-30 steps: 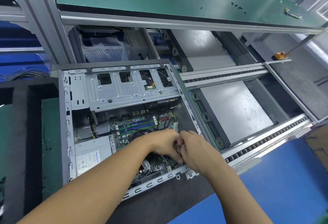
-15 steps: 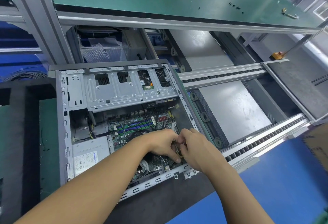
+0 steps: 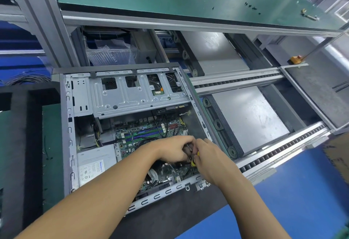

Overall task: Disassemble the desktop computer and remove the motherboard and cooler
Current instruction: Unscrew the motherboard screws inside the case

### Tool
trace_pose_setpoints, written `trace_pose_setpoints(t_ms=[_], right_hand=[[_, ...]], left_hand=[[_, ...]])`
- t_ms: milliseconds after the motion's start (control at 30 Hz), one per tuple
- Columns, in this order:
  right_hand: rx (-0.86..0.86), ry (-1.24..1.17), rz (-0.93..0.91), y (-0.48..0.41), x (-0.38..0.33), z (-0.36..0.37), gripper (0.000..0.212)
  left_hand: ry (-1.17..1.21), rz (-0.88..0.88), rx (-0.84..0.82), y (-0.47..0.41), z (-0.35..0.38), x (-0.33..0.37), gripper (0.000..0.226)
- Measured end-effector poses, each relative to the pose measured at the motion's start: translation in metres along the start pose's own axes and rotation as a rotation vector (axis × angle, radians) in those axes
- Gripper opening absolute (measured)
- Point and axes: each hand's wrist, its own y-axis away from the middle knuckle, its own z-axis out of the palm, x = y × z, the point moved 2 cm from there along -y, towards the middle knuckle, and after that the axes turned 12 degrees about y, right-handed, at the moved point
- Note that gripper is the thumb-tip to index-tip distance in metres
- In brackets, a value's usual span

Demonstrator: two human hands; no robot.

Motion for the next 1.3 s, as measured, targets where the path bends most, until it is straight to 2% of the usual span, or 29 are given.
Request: trace_pose_setpoints(t_ms=[167,367,467,600,733,833,900,1000,1067,1167,1300], right_hand=[[0.027,-0.037,0.001,0.001,0.003,-0.015,0.010],[0.096,-0.174,0.065,0.000,0.020,-0.039,0.013],[0.229,-0.335,0.205,-0.004,0.033,-0.046,0.010],[0.392,-0.574,0.368,-0.008,0.043,-0.043,0.010],[0.416,-0.778,0.426,-0.013,0.046,-0.036,0.006],[0.400,-0.876,0.447,-0.017,0.049,-0.030,0.006],[0.411,-0.895,0.445,-0.019,0.052,-0.027,0.007],[0.451,-0.834,0.423,-0.021,0.057,-0.027,0.005],[0.474,-0.785,0.367,-0.023,0.058,-0.030,0.005],[0.505,-0.744,0.264,-0.026,0.055,-0.039,0.009],[0.571,-0.816,0.200,-0.032,0.050,-0.054,0.008]], left_hand=[[0.075,-0.036,0.261,-0.003,-0.008,0.000,0.042],[0.091,-0.062,0.238,-0.003,-0.008,-0.003,0.043],[0.376,-0.028,0.317,-0.005,-0.010,0.001,0.029],[0.875,-0.109,0.551,0.003,-0.020,-0.001,0.051],[1.240,-0.181,0.438,0.007,-0.021,-0.001,0.059],[1.382,-0.172,0.353,0.009,-0.023,0.001,0.061],[1.418,-0.166,0.338,0.009,-0.024,0.000,0.055],[1.375,-0.146,0.323,0.011,-0.026,-0.003,0.034],[1.352,-0.126,0.339,0.014,-0.027,-0.005,0.032],[1.321,-0.108,0.458,0.018,-0.030,-0.010,0.033],[1.288,-0.052,0.648,0.036,-0.036,-0.015,0.026]])
